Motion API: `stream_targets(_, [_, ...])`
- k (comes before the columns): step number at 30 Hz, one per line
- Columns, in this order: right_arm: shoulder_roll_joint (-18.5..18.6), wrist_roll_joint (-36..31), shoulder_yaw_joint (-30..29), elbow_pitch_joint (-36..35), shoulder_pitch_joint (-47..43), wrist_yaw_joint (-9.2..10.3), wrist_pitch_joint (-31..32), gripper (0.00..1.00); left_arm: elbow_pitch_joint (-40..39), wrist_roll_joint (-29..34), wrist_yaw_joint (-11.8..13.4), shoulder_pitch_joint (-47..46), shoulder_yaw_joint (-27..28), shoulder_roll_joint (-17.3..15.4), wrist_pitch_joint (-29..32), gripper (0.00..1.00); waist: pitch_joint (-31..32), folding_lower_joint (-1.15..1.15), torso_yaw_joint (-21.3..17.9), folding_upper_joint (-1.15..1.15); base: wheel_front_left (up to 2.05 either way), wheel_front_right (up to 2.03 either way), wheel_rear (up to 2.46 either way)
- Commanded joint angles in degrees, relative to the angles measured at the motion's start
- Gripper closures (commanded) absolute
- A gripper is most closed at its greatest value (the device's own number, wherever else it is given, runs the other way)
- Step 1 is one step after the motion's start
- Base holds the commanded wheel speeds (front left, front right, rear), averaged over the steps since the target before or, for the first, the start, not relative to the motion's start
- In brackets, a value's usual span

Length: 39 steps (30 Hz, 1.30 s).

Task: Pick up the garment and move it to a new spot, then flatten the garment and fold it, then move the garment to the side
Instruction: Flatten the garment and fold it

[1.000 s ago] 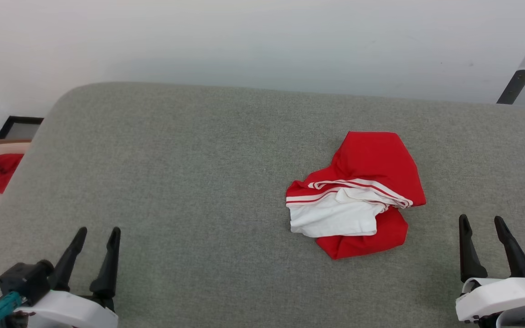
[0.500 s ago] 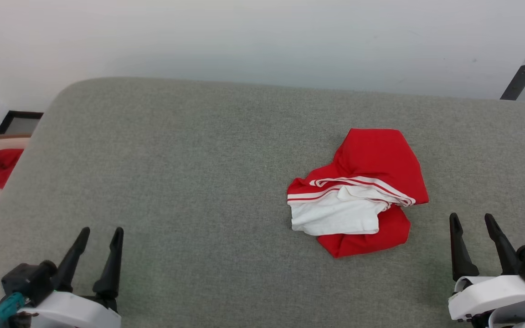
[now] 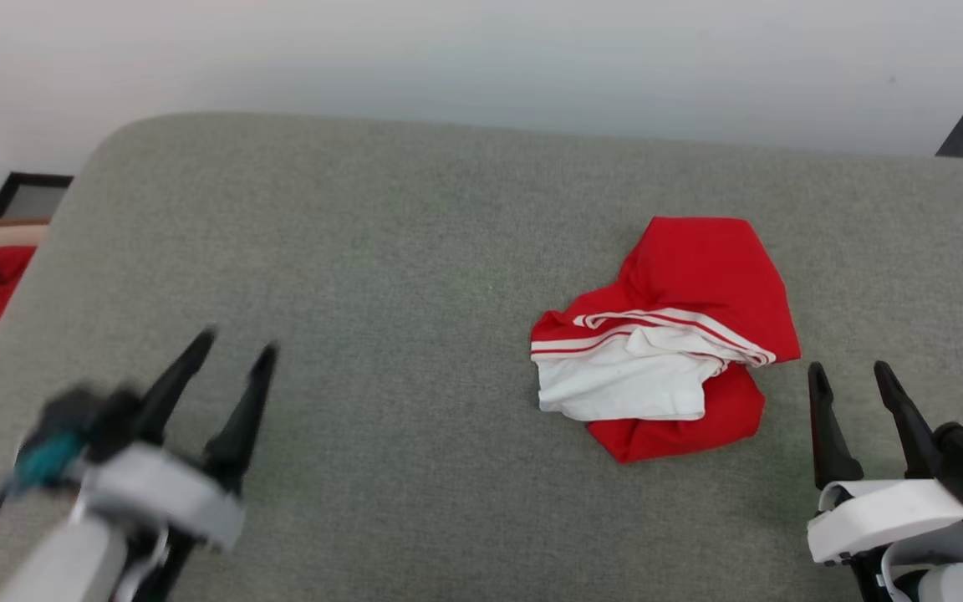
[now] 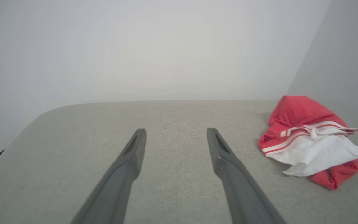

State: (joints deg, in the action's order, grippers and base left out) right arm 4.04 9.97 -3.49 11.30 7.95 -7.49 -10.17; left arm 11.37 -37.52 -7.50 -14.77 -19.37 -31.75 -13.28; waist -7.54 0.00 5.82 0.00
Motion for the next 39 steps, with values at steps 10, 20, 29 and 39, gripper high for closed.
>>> stream_targets(10, [-0.89, 0.15, 1.59, 1.13, 2.62, 0.0, -2.1, 0.0, -5.61, -18.45, 0.07, -26.17, -28.84, -9.44, 31.79, 0.0, -3.48, 0.0, -2.9, 0.0, 0.0, 0.0, 0.0])
stream_targets(20, [-1.14, 2.31, 3.38, 3.4, 5.26, 0.0, -4.31, 0.0, -7.89, -29.03, 0.07, -40.99, -43.95, -7.35, 43.04, 0.0, -8.29, 0.0, -7.73, 0.0, 0.0, 0.0, 0.0])
stream_targets(29, [-1.14, 4.91, 5.43, 4.21, 7.86, 0.0, -5.02, 0.0, -1.7, -30.21, 0.07, -45.79, -51.8, -8.22, 39.75, 0.0, -12.41, 0.0, -11.72, 0.0, 0.0, 0.0, 0.0])
stream_targets(39, [-1.14, 6.56, 5.28, 2.73, 7.28, 0.0, -5.06, 0.0, 0.95, -34.38, 0.07, -47.41, -53.8, -8.58, 37.79, 1.0, -13.58, 0.0, -13.25, 0.0, 0.0, 0.0, 0.0])
